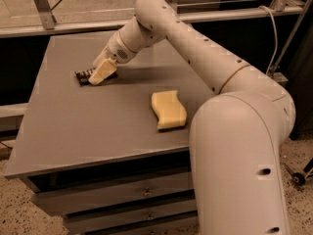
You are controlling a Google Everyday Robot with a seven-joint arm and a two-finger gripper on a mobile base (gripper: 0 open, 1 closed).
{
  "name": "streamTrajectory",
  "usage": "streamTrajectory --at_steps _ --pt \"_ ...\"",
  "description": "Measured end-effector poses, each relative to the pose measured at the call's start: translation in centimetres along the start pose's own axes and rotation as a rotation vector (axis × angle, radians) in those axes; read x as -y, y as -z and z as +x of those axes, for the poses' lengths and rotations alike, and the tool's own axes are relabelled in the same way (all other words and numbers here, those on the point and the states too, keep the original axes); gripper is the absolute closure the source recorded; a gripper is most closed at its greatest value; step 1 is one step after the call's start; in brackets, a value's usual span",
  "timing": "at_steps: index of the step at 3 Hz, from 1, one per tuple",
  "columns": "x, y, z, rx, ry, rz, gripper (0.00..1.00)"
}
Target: Pick rxbar chocolate
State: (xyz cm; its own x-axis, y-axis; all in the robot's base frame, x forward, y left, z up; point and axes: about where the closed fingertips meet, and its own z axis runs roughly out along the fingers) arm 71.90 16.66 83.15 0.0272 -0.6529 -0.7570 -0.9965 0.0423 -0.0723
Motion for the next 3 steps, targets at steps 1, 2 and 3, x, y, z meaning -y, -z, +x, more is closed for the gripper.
streamTrajectory --at_steps 1,2,3 --pt "0.0 0.1 -0.1 0.000 0.000 0.000 1.00" --pt "0.0 0.1 -0.2 0.000 0.000 0.000 1.00" --pt "-0.9 5.6 -3.5 0.069 0.099 0.138 1.00"
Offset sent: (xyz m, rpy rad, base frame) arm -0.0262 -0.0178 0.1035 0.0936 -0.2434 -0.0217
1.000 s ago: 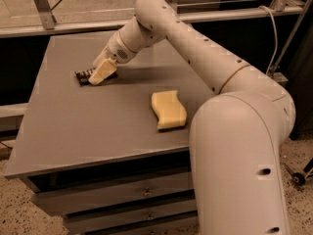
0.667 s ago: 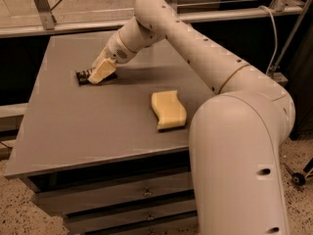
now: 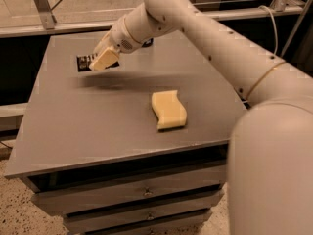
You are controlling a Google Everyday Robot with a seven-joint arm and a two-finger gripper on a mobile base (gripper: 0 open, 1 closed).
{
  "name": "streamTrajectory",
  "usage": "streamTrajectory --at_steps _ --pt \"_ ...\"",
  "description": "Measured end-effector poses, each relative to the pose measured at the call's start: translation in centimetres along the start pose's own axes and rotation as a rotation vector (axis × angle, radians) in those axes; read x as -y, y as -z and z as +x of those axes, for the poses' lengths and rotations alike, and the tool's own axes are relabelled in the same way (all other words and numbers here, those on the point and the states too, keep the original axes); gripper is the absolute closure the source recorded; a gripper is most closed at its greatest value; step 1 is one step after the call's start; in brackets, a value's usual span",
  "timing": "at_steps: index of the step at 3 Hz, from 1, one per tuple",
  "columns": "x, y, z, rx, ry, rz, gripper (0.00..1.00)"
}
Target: Pick rxbar chocolate
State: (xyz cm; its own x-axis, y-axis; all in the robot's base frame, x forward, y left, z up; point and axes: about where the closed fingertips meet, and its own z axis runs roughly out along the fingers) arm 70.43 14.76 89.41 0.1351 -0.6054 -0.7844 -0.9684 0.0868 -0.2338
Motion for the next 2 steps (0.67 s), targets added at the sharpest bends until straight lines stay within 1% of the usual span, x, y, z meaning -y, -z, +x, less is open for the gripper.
streamTrajectory --at_steps 1,2 --pt "0.54 6.39 -3.13 0.086 0.088 0.166 1.00" --pt "0.96 6.95 -3.12 0.093 0.091 0.189 1.00"
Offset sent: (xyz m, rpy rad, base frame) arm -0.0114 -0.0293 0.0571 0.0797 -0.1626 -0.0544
